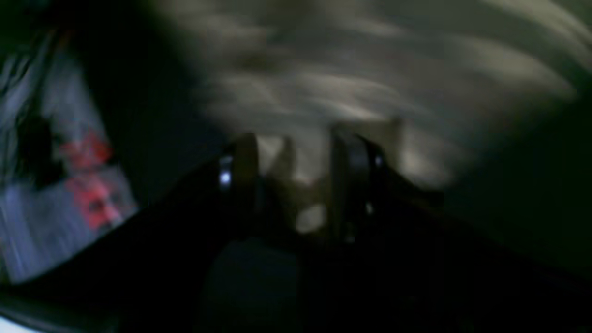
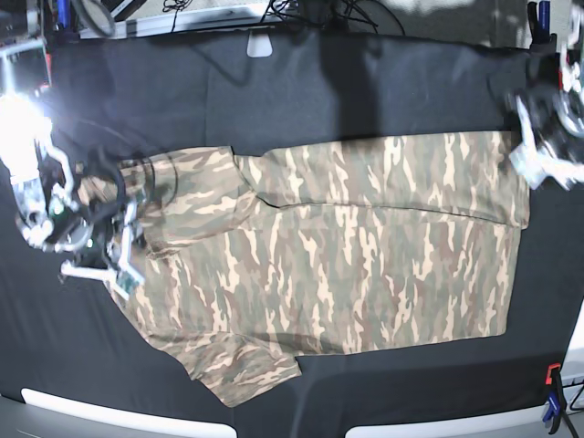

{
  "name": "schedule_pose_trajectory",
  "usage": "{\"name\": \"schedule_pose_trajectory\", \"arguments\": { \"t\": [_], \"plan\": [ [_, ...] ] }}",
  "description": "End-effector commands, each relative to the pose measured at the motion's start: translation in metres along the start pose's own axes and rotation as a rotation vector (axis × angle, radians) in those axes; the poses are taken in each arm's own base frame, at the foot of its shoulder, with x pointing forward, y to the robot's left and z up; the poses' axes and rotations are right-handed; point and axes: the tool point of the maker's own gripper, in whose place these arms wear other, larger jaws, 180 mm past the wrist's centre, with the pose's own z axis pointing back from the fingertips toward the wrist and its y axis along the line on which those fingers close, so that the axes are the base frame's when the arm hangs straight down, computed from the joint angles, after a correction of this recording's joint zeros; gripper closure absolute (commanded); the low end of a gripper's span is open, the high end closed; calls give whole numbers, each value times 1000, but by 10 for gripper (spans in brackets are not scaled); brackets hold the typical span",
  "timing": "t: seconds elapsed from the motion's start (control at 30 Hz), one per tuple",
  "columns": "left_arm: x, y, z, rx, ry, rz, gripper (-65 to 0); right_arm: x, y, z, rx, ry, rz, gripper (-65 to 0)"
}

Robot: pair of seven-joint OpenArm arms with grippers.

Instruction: Layout the t-shirt on the table in an organized manner, then fold the t-shirt properly

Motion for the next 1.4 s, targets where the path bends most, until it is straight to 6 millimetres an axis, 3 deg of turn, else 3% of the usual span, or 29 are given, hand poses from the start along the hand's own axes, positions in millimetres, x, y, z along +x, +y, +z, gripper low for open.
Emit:
{"name": "schedule_pose_trajectory", "arguments": {
  "t": [0.0, 0.23, 0.43, 0.6, 0.83, 0.97, 1.03, 1.13, 1.37],
  "plan": [
    [3, 9, 6, 22, -10, -51, -227, 12, -14, 10, -39, -40, 22, -227],
    [-20, -29, 17, -56, 41, -174, -227, 10, -1, 16, -19, -41, 40, -227],
    [-21, -50, 13, -106, 54, -282, -225, 9, -3, 16, -32, -35, 27, -227],
    [-22, -41, 4, -68, 64, -293, -225, 5, -3, 16, -32, -14, 27, -227],
    [-62, -36, -9, -84, 149, -250, -215, 4, -3, 16, -32, -10, 27, -227],
    [-75, -36, -11, -92, 180, -262, -214, 6, -3, 17, -32, -10, 31, -227],
    [-73, -37, -12, -96, 165, -283, -158, 8, -1, 21, -34, -3, 41, -227],
    [-66, -39, -13, -101, 123, -280, 0, 10, 1, 27, -36, 22, 64, -227],
    [-63, -39, -13, -103, 108, -279, 0, -23, 20, 31, 38, 103, 132, -227]
  ]
}}
